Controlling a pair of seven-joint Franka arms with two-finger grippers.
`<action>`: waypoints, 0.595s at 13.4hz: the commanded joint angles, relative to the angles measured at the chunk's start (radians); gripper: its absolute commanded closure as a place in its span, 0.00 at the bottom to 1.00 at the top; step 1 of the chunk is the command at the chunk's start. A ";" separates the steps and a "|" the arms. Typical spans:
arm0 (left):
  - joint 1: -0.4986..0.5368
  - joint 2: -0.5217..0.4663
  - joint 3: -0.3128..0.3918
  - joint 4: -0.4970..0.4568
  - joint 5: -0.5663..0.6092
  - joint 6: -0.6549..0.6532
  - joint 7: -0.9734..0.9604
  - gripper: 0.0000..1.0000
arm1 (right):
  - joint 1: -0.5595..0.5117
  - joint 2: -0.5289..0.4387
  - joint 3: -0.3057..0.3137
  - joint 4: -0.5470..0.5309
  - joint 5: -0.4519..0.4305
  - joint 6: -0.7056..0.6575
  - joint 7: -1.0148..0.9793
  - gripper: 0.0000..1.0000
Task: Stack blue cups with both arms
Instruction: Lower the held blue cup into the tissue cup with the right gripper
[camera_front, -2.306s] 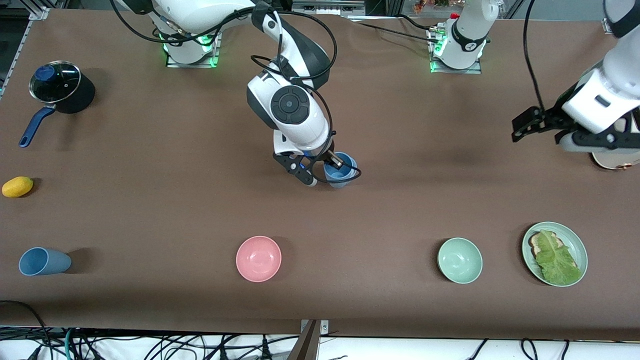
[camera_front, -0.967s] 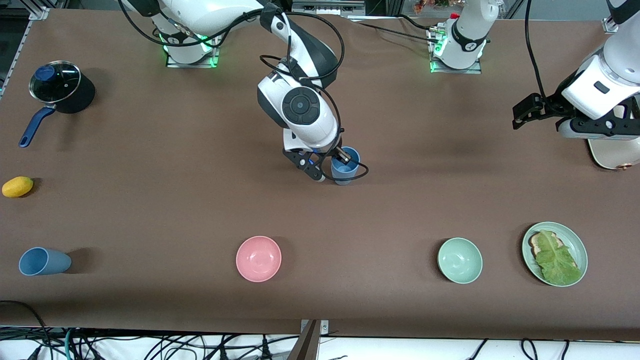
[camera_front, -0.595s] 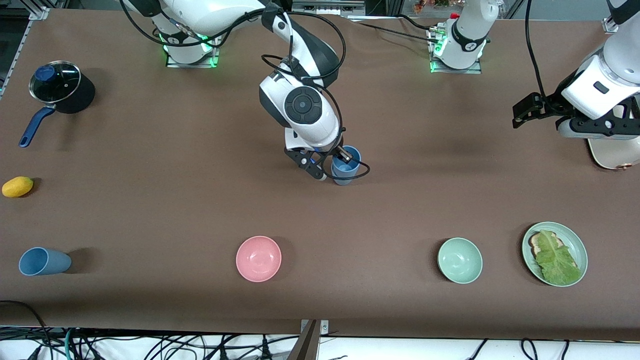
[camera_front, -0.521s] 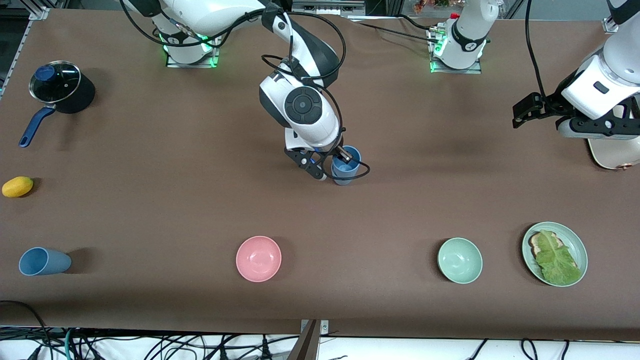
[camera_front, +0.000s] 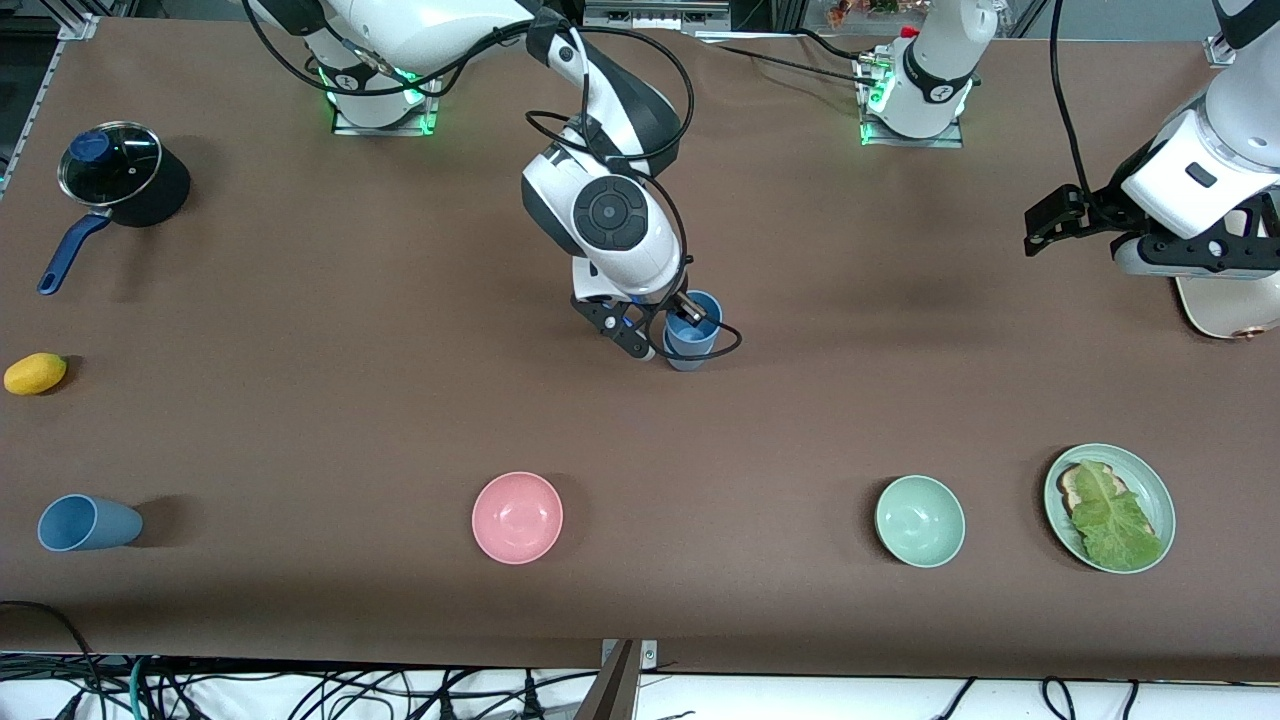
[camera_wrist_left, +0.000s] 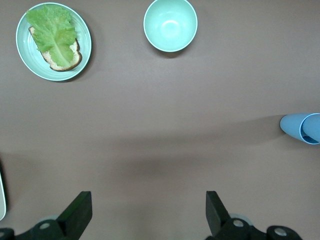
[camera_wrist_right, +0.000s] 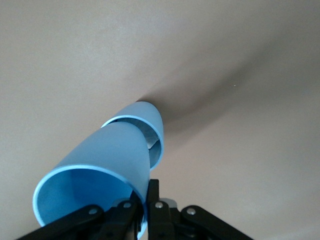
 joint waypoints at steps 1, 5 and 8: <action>-0.005 -0.001 0.006 0.015 -0.019 -0.018 0.024 0.00 | 0.002 0.015 0.005 0.032 0.013 -0.016 0.014 1.00; -0.005 -0.002 0.006 0.014 -0.019 -0.020 0.024 0.00 | 0.002 0.017 0.005 0.016 0.009 -0.011 0.014 1.00; -0.005 -0.001 0.006 0.014 -0.019 -0.020 0.024 0.00 | 0.002 0.017 0.005 0.003 0.010 -0.009 0.019 1.00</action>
